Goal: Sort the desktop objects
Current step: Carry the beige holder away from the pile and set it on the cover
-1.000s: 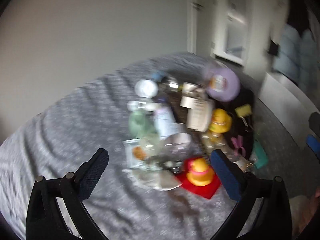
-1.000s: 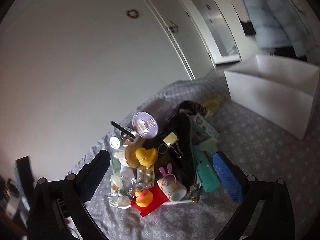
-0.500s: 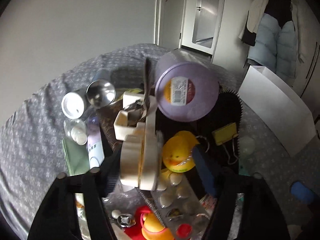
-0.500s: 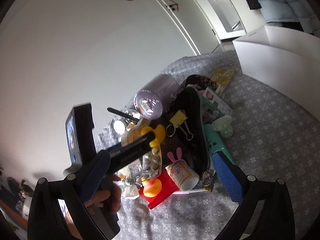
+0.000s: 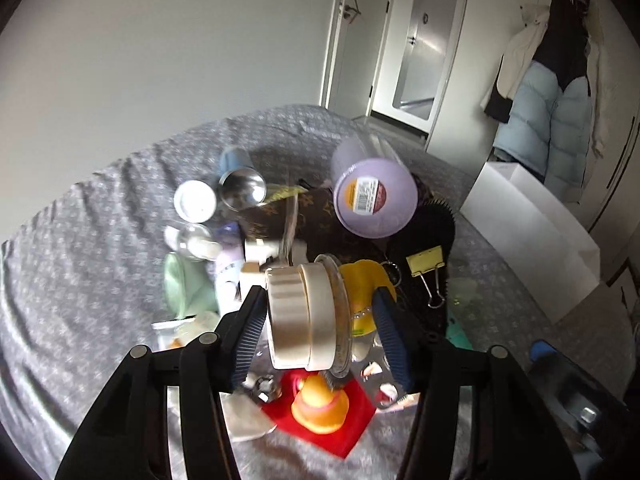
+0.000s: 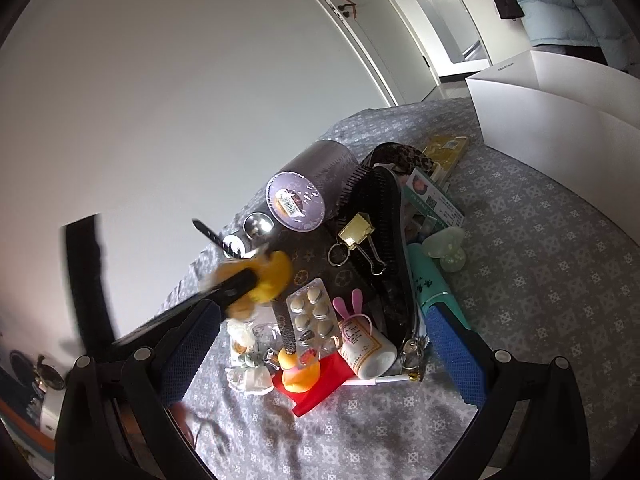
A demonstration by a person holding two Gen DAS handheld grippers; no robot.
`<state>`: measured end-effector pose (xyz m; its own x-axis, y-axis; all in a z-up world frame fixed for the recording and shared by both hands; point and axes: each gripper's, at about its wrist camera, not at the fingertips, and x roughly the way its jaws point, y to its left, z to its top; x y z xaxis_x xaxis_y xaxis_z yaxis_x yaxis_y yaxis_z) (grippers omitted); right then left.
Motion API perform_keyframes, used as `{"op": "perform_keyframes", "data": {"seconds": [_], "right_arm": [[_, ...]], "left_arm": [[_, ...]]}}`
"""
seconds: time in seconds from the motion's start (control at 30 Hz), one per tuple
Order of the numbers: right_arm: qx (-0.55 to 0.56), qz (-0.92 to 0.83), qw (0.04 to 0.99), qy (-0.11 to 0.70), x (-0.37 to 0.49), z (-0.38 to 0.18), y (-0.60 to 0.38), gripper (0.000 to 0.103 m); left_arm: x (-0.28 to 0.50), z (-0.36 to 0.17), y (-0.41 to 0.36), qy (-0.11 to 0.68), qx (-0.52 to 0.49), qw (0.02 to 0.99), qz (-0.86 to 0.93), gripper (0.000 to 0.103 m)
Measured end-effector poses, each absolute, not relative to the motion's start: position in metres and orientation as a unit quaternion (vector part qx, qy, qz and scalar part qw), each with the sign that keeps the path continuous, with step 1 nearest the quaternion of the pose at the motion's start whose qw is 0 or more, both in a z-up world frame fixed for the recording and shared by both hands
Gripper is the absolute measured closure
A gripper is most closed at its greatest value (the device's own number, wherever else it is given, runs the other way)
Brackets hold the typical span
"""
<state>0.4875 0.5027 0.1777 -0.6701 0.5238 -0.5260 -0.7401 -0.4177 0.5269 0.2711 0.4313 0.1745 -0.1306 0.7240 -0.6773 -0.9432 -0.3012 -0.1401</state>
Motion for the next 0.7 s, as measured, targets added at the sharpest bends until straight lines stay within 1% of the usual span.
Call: {"op": "perform_keyframes", "data": {"seconds": [0.13, 0.57, 0.6, 0.63, 0.7], "right_arm": [[-0.145, 0.832, 0.386, 0.371, 0.486, 0.180, 0.500, 0.000], [-0.162, 0.830, 0.396, 0.358, 0.480, 0.180, 0.497, 0.000], [-0.164, 0.830, 0.397, 0.355, 0.479, 0.180, 0.496, 0.000], [-0.166, 0.831, 0.397, 0.353, 0.478, 0.180, 0.496, 0.000], [-0.169, 0.831, 0.398, 0.349, 0.477, 0.180, 0.494, 0.000]], "left_arm": [[0.263, 0.190, 0.414, 0.155, -0.329, 0.557, 0.746, 0.050], [0.232, 0.234, 0.356, 0.067, -0.331, 0.540, 0.771, 0.050], [0.228, 0.237, 0.349, 0.060, -0.331, 0.536, 0.774, 0.054], [0.225, 0.240, 0.343, 0.055, -0.332, 0.534, 0.776, 0.069], [0.217, 0.245, 0.331, 0.062, -0.332, 0.519, 0.785, 0.073]]}}
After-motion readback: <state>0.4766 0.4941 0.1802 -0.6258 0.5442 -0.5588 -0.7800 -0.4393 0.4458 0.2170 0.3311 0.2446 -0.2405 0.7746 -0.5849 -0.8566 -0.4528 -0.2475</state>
